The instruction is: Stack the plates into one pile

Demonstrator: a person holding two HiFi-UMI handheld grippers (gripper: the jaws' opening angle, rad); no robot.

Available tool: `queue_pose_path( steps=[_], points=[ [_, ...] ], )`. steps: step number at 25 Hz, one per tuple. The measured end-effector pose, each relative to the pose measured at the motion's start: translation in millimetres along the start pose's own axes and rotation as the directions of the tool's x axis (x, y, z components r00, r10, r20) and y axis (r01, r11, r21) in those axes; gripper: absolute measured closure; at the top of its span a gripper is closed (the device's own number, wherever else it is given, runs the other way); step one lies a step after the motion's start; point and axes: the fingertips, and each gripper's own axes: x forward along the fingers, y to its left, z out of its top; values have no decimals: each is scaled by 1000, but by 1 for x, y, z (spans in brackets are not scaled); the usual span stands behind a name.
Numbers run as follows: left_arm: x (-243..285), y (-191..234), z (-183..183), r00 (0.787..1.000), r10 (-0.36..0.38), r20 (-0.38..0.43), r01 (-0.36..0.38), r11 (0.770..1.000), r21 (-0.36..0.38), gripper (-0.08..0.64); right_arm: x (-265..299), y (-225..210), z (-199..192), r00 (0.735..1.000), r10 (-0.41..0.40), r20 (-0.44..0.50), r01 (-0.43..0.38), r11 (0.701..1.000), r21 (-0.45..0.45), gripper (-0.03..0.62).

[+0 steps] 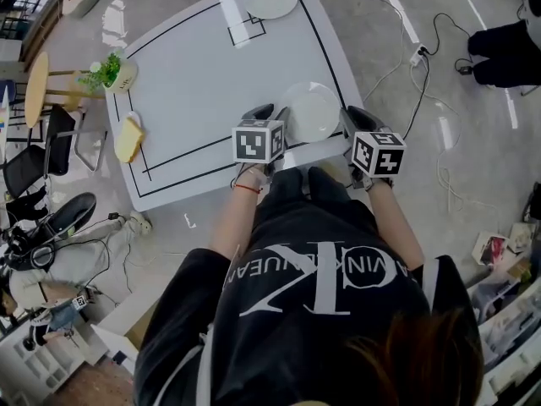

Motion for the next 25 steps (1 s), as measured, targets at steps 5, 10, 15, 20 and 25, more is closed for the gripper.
queue_pose_path(
  steps=[5,10,15,20,25],
  points=[
    [-8,4,0,998,42,56,-39,998,-55,411,-5,2,6,997,74,19,-73,997,-36,509],
    [-21,5,1,990,79,115,-68,993,-101,411,-8,2,11,992,124,22,-123,990,-68,509],
    [-37,17,0,983,108,148,-86,985,-147,411,-8,4,20,987,159,27,-157,985,-66,509],
    [-37,41,18,978,116,173,-78,975,-209,411,5,3,43,984,173,45,-170,984,-58,509],
    [-27,65,58,967,123,222,-76,975,-210,417,34,0,60,987,161,24,-159,985,-61,509]
  ],
)
